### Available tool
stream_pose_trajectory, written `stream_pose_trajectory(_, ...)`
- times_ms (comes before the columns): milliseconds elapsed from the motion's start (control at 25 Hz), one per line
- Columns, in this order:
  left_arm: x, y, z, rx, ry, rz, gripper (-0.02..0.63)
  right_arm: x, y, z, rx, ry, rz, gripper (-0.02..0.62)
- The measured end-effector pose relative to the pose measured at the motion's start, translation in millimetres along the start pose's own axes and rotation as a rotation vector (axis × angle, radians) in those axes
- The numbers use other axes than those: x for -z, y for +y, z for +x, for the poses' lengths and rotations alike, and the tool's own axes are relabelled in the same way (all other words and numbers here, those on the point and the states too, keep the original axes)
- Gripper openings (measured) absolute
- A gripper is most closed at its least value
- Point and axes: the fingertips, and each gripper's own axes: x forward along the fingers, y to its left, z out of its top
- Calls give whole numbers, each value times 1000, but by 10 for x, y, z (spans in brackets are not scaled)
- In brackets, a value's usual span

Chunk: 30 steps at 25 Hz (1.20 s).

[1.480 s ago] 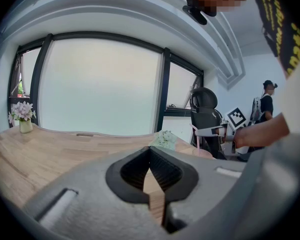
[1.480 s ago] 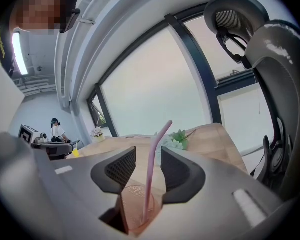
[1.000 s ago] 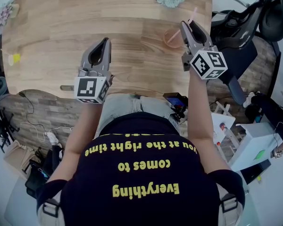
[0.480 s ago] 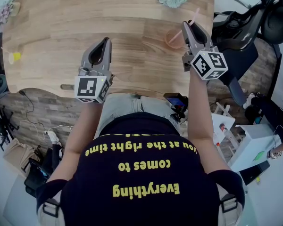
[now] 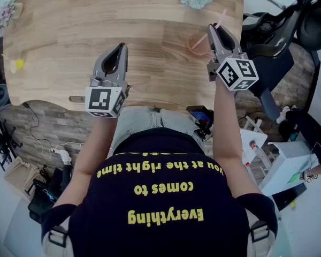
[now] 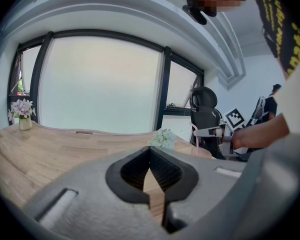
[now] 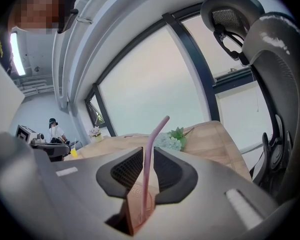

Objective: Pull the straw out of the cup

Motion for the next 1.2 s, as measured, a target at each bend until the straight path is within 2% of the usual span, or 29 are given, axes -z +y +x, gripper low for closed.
stream_pose_trajectory(280,8,-5,1,-1,4,4,0,-5,12,7,7,-11,-9,42)
stream_pose_trajectory(800,12,-18,-20,0,-3,0,0,-91,91,-49,-18,-41,-28,37)
stream_pose_trajectory(1200,23,-20,-79,-2,-17,-12,0,-311,287,-145,-69,-129,-93,35)
